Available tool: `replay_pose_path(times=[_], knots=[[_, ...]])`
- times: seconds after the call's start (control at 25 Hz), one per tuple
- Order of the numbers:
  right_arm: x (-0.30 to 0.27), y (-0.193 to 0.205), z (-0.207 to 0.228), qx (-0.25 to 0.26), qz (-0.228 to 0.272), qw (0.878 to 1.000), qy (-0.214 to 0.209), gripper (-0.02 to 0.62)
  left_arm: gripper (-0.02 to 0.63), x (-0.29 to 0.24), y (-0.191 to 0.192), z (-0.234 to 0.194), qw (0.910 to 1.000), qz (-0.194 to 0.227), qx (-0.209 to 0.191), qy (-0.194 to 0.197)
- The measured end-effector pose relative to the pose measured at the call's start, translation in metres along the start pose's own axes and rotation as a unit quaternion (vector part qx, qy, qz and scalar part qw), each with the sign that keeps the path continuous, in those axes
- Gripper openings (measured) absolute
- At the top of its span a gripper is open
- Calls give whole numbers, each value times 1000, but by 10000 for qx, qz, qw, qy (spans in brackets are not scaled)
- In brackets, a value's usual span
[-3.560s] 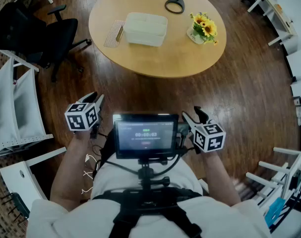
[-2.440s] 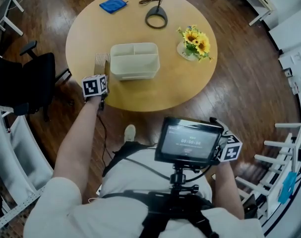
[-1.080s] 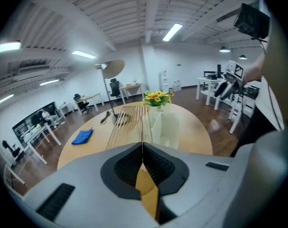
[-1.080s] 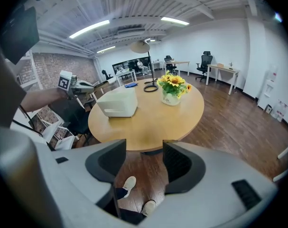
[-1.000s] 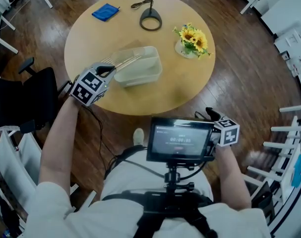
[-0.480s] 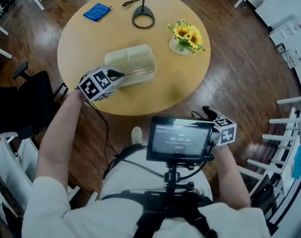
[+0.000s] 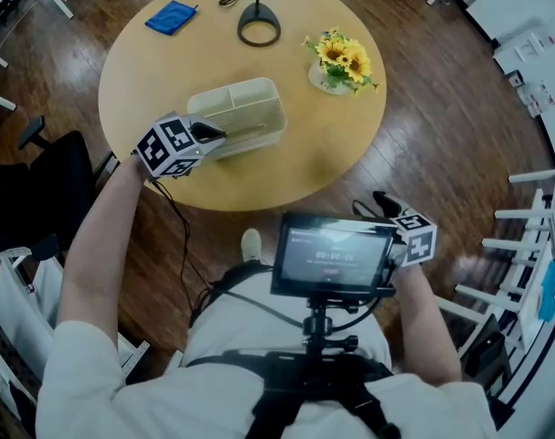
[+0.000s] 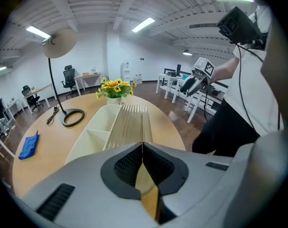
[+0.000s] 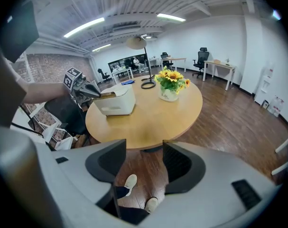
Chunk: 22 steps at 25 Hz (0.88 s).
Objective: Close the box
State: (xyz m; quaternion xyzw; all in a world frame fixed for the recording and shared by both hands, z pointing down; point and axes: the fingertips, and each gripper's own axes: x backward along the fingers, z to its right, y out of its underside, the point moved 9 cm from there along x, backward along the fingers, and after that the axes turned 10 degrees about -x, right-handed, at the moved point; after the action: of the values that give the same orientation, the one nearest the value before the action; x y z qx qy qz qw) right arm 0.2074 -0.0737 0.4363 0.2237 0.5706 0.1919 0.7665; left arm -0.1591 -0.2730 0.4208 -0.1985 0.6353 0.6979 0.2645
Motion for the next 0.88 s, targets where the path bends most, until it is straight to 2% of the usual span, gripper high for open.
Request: replay_pose_path(times=[0.4, 0.88], knots=[[3, -2, -7, 66, -47, 10000, 16, 250, 6, -1, 0, 0, 10000, 30, -51, -80], [6, -5, -4, 249, 25, 9996, -129, 250, 54, 9, -9, 6, 9977, -35, 21, -671]])
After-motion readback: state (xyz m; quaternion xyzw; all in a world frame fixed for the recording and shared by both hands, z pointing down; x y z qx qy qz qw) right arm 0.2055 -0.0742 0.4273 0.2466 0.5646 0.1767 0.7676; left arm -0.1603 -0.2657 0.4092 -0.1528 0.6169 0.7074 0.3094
